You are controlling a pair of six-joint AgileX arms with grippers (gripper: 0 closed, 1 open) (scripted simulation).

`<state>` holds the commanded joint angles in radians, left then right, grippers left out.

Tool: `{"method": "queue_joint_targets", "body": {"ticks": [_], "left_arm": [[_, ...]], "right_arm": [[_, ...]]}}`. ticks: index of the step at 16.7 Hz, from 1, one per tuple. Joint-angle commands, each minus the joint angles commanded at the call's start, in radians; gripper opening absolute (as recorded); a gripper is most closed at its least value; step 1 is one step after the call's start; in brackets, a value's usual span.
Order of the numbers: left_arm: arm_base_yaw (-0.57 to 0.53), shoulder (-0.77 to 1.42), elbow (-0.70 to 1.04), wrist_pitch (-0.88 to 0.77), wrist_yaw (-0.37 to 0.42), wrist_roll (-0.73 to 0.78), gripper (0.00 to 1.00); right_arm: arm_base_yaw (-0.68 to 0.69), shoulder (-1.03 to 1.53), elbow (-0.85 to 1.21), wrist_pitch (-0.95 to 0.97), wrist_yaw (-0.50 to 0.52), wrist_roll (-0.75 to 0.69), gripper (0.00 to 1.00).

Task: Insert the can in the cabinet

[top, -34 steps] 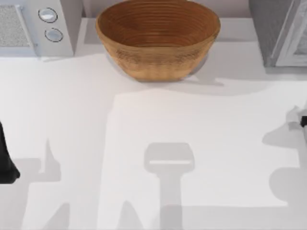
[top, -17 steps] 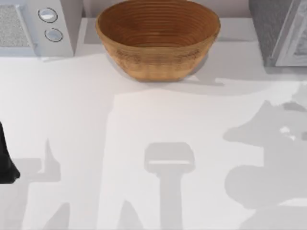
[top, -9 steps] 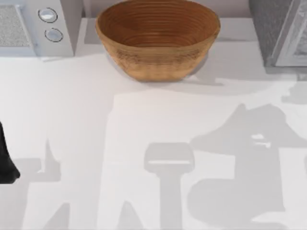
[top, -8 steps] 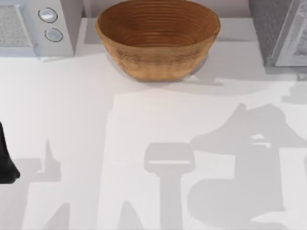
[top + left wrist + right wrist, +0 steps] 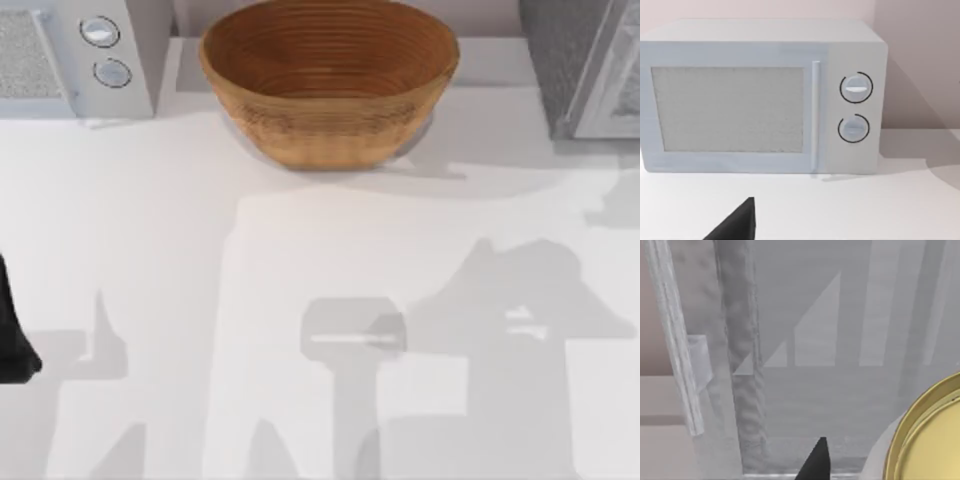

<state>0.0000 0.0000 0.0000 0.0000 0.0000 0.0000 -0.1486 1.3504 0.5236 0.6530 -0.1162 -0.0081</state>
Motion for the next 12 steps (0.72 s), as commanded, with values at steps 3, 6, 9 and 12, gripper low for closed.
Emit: {"method": "queue_joint_targets", "body": {"ticks": [3,6,9,12], "left_arm": [[0.0,0.0,0.0,0.0,0.0,0.0,1.0],[0.0,0.0,0.0,0.0,0.0,0.0,1.0],[0.0,0.0,0.0,0.0,0.0,0.0,1.0],[0.0,0.0,0.0,0.0,0.0,0.0,1.0]], "right_arm": [[0.022,-0.217,-0.079,-0.098,0.017,0.002,0.0],[0.052,-0.488,-0.179,-0.222,0.037,0.004,0.0],[0.083,-0.773,-0.285,-0.354,0.059,0.005,0.0],[0.111,-1.033,-0.384,-0.478,0.081,0.007,0.0]]}}
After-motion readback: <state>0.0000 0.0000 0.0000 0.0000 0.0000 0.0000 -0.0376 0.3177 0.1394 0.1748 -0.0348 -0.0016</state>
